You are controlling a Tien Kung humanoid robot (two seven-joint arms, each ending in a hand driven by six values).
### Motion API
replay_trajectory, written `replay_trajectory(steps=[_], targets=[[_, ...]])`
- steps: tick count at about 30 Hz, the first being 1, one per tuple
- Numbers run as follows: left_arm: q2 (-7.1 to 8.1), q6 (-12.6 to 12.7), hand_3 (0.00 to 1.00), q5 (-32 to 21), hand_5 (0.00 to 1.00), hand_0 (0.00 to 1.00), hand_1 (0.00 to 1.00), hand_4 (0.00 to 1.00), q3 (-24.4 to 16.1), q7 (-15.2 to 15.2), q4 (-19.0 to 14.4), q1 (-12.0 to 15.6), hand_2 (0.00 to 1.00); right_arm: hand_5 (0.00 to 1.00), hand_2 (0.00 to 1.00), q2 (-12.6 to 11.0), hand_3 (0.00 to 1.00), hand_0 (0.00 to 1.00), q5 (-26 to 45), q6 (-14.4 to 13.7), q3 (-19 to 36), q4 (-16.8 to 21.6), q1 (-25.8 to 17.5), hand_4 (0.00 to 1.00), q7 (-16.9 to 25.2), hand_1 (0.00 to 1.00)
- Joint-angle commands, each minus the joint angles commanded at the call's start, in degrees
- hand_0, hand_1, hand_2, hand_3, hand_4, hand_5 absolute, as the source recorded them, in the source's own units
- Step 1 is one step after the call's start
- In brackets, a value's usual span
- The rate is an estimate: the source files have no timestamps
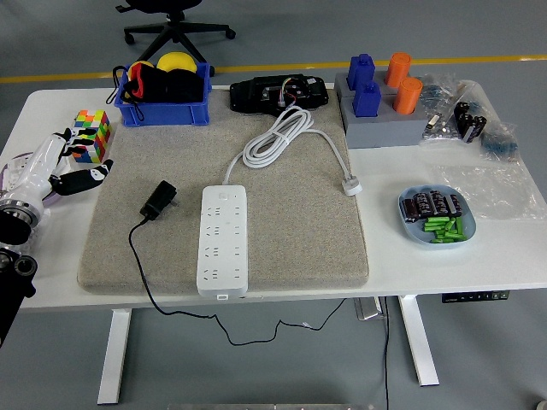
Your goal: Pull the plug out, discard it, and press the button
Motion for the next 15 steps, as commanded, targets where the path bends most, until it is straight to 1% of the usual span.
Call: replay_trajectory(steps=[15], targets=[[0.12, 0.12, 0.826, -0.11, 0.241, 0.781, 0.746, 0.698, -0.11, -0.02, -0.07, -0.14, 0.768, 0.595, 0.656, -0.37, 0.63, 0.727, 0.39, 0.06, -0.7, 0.09, 0.0, 0.739, -0.04, 0.674]])
